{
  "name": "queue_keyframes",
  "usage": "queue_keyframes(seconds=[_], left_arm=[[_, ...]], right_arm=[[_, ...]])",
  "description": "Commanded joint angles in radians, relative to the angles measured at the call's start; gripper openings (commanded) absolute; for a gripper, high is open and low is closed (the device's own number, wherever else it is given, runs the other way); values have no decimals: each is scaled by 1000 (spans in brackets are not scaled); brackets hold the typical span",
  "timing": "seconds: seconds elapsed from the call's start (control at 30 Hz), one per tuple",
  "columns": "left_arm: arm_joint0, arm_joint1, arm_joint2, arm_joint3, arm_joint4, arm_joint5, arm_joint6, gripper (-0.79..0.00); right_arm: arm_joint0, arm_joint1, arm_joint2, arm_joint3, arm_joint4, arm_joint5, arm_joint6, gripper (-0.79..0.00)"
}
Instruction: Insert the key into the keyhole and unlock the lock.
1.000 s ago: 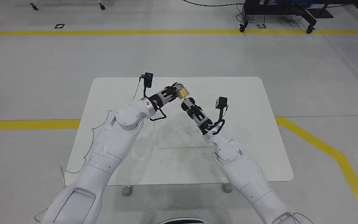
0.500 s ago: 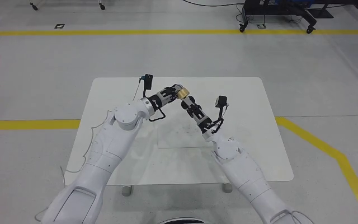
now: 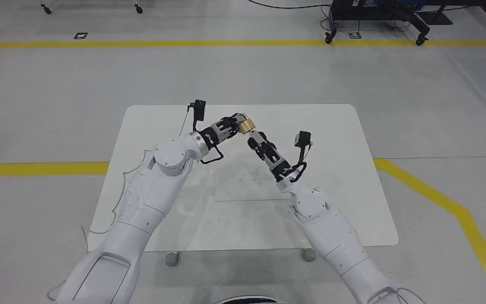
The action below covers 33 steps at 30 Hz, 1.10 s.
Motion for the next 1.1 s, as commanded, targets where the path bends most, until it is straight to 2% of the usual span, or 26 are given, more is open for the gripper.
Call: queue_keyframes(seconds=[0.0,0.1,0.3,0.43,0.5,0.57,0.6,0.63,0.67,0.77,1.07], left_arm=[[2,0,-4,-2,1,-4,3,-785],[5,1,-7,-6,2,-13,7,-785],[12,0,-13,-13,0,-29,9,-785],[18,1,-17,-20,2,-46,11,-785],[22,1,-21,-23,-1,-56,13,-785],[26,2,-27,-26,-5,-65,15,-785],[28,2,-31,-28,-10,-68,15,-785],[30,3,-35,-30,-14,-70,14,-785],[32,3,-38,-31,-19,-71,11,-785],[35,3,-42,-30,-52,-49,-18,-785],[46,3,-44,-45,-57,-54,-7,-785]], right_arm=[[-2,0,2,-2,3,1,4,-551],[-5,-1,4,-3,20,6,14,-603],[4,-6,3,7,156,0,106,-566],[8,-10,7,15,330,0,213,-588],[5,-13,8,14,473,16,302,-591],[11,-10,26,35,523,26,357,-579],[12,-8,31,42,528,26,370,-443],[12,-8,33,43,530,25,374,-34],[12,-8,33,43,530,25,374,0],[12,-8,33,43,530,25,374,0],[-4,-7,34,9,551,49,388,0]])
